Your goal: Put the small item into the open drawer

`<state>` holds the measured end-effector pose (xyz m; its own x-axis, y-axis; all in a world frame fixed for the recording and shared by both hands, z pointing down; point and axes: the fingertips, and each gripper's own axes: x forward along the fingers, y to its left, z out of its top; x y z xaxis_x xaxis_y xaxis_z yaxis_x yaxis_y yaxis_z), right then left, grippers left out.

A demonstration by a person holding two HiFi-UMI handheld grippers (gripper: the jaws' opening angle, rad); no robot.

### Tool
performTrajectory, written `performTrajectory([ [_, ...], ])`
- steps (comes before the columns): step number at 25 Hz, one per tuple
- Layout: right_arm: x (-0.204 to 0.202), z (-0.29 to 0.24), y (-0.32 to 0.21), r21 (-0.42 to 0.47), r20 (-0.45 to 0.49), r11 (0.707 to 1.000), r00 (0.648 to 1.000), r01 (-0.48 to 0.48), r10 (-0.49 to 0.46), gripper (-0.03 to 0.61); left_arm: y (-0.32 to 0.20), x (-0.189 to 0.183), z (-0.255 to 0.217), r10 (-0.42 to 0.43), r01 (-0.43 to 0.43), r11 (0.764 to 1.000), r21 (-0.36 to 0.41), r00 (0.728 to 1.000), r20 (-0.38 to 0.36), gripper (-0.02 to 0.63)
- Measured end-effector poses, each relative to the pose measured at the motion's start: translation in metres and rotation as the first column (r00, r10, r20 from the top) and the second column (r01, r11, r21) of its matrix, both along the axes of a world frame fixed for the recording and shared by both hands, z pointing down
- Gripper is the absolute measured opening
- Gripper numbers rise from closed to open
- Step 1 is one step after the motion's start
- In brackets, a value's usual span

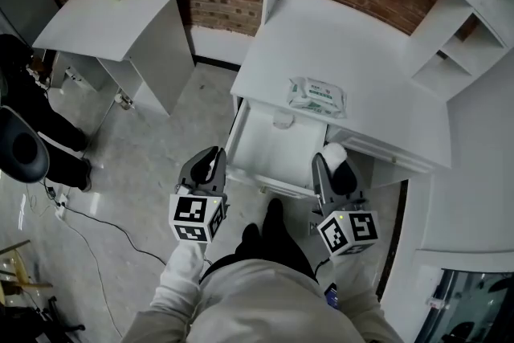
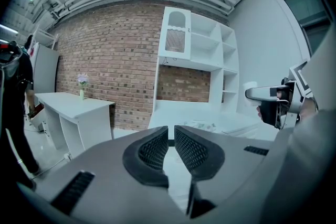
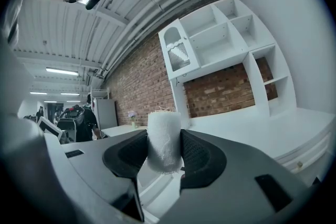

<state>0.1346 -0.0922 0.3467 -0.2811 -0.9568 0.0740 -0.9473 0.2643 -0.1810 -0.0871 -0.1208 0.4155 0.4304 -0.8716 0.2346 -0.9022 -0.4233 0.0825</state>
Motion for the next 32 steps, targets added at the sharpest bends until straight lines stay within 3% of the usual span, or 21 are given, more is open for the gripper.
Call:
performTrajectory([
  [19, -0.002, 0.026, -0.076, -0.064, -0.052, 0.99, 0.99, 0.129, -0.132, 0.199, -0.046, -0.006, 0.006, -0.088, 0.088, 0.996, -0.02, 0.996, 0.016, 0.051],
  [32, -0.021, 0.087, -0.129, -0.208, -0.107, 0.936, 0.945, 0.283, -0.309, 0.199, -0.076, -0.004, 0.027, -0.157, 0.159, 0.984, -0.075, 0.987, 0.037, 0.051],
])
